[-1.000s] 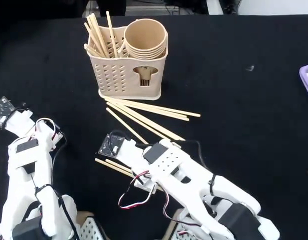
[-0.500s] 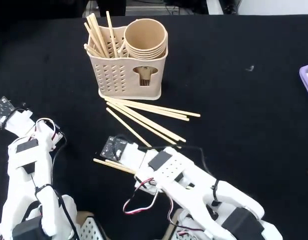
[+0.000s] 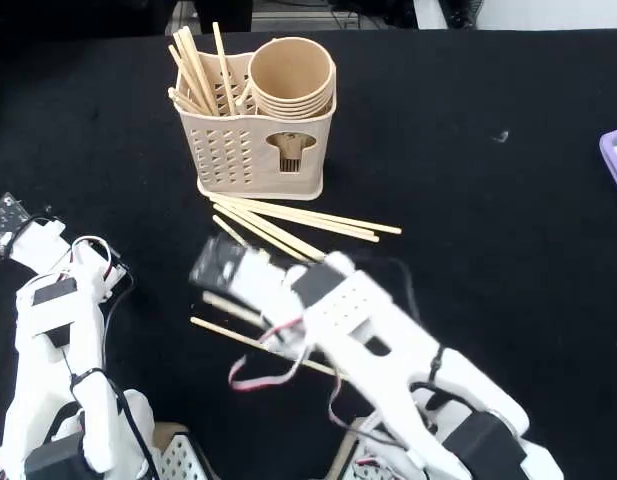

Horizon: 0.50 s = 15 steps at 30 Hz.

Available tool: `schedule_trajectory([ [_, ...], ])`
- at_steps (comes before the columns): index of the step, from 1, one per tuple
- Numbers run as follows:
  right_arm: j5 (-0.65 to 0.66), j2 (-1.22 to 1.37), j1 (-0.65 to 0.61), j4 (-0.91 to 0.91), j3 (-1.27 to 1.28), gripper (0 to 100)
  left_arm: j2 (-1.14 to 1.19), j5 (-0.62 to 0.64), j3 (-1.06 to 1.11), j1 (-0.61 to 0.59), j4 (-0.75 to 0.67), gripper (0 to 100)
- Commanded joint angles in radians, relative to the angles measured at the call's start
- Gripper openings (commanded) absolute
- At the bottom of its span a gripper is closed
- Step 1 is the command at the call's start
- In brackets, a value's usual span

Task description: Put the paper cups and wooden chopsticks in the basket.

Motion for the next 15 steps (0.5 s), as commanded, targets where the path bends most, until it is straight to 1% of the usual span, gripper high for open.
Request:
schedule_trajectory([
  [1, 0.012, -0.015, 0.104, 0.041, -0.139, 1.0, -0.017, 0.009, -0.059, 0.004, -0.017, 14],
  [3, 0.012, -0.013, 0.120, 0.040, -0.139, 1.0, -0.017, 0.009, -0.059, 0.004, -0.017, 14],
  [6, 0.005, -0.005, 0.051, 0.009, -0.061, 1.0, -0.018, 0.009, -0.059, 0.004, -0.017, 14],
  [9, -0.006, -0.005, -0.054, -0.127, 0.065, 1.1, -0.020, 0.009, -0.064, 0.001, -0.017, 14],
  [10, -0.034, -0.005, -0.074, -0.186, 0.104, 1.1, -0.021, 0.009, -0.064, -0.007, -0.017, 14],
  [13, -0.110, -0.005, -0.094, -0.298, 0.186, 1.1, -0.020, 0.015, -0.068, -0.061, -0.015, 14],
  [15, -0.114, -0.005, -0.094, -0.313, 0.209, 1.3, -0.018, 0.017, -0.070, -0.079, -0.015, 14],
])
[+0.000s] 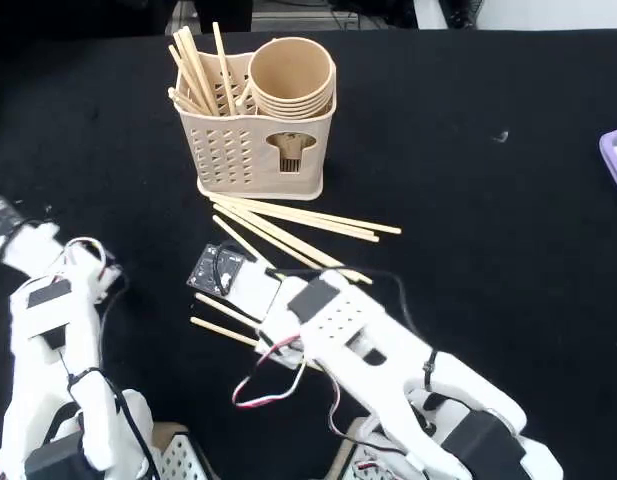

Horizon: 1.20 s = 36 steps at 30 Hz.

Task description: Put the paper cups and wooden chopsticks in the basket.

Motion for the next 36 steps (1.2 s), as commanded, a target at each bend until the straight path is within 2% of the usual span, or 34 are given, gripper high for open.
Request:
schedule_trajectory([
  [1, -0.021, -0.008, -0.018, -0.051, 0.025, 1.8, -0.020, 0.014, -0.070, -0.042, -0.015, 14],
  [7, -0.021, -0.008, -0.021, -0.058, 0.062, 17.5, -0.018, 0.014, -0.070, -0.036, -0.017, 14],
  [34, -0.003, -0.007, -0.021, -0.078, 0.179, 15.7, -0.018, 0.012, -0.062, -0.036, -0.017, 14],
  [36, 0.023, -0.008, -0.021, -0.080, 0.180, 10.7, -0.018, 0.012, -0.062, -0.036, -0.017, 14],
])
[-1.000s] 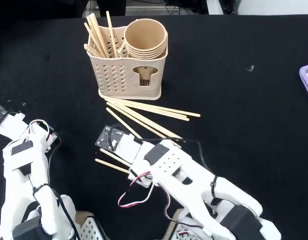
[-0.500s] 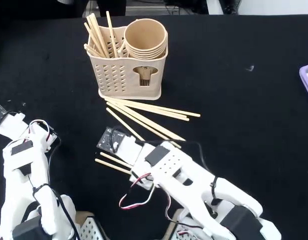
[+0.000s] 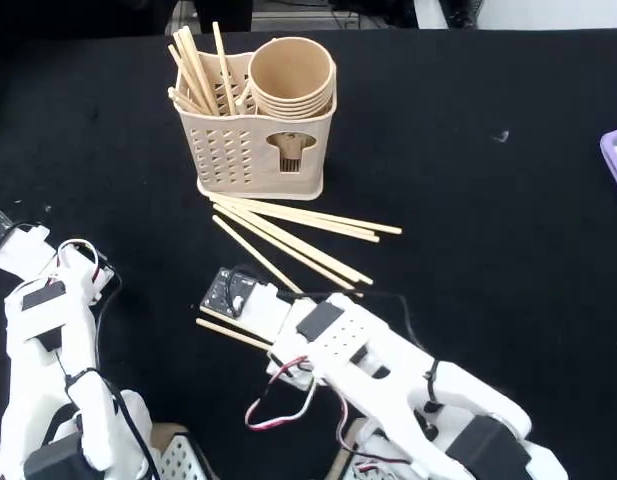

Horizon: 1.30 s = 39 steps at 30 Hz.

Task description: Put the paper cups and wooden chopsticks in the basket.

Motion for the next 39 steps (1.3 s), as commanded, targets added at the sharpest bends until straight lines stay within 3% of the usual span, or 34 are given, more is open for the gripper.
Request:
schedule_trajectory([
  [1, 0.028, 0.008, -0.009, -0.011, 0.013, 5.3, -0.018, 0.008, -0.064, -0.007, -0.017, 14],
  [2, 0.029, 0.004, -0.009, -0.011, 0.013, 0.4, -0.018, 0.008, -0.064, -0.007, -0.017, 14],
  [11, 0.037, -0.042, -0.002, 0.040, -0.036, 1.0, -0.018, 0.008, -0.064, -0.007, -0.017, 14],
  [19, 0.035, -0.387, 0.008, 0.296, -0.150, 1.0, -0.018, 0.008, -0.064, -0.007, -0.017, 14],
  [26, 0.037, -0.697, 0.063, 0.354, -0.220, 1.0, -0.018, 0.008, -0.065, -0.005, -0.017, 14],
  [33, 0.012, -0.809, 0.160, 0.043, -0.437, 1.1, -0.018, 0.008, -0.065, 0.005, -0.017, 14],
  [39, -0.204, -0.644, 0.164, -0.430, -0.495, 1.1, -0.018, 0.003, -0.061, 0.044, -0.017, 14],
])
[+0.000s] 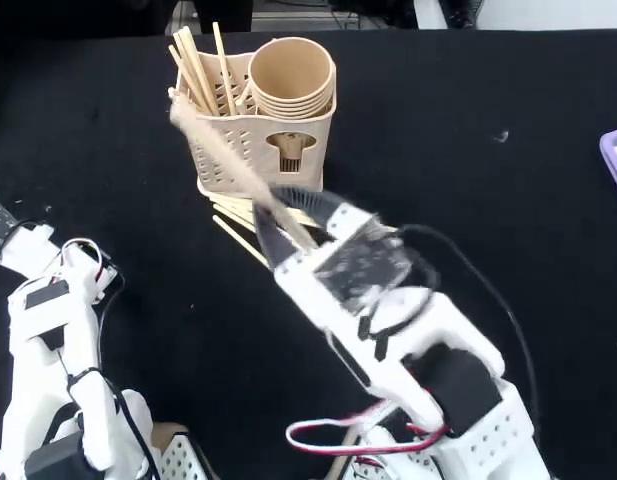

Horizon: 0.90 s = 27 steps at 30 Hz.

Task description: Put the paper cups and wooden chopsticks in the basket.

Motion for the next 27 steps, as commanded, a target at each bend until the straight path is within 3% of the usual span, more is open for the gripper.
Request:
schedule_trajectory([
  [1, -0.087, 0.137, 0.023, -0.313, -0.081, 1.1, -0.018, 0.003, -0.061, 0.025, -0.017, 14],
  [6, -0.095, 0.420, 0.023, -0.634, -0.168, 1.1, -0.018, 0.003, -0.061, 0.025, -0.017, 14],
  [10, -0.097, 0.650, 0.025, -0.772, -0.272, 1.1, -0.018, 0.003, -0.061, 0.025, -0.017, 14],
  [22, -0.097, 1.159, 0.157, -0.787, -0.654, 1.2, -0.018, 0.002, -0.059, 0.025, -0.017, 14],
  [27, -0.097, 1.184, 0.135, -0.635, -0.684, 5.1, -0.018, 0.002, -0.059, 0.025, -0.017, 14],
])
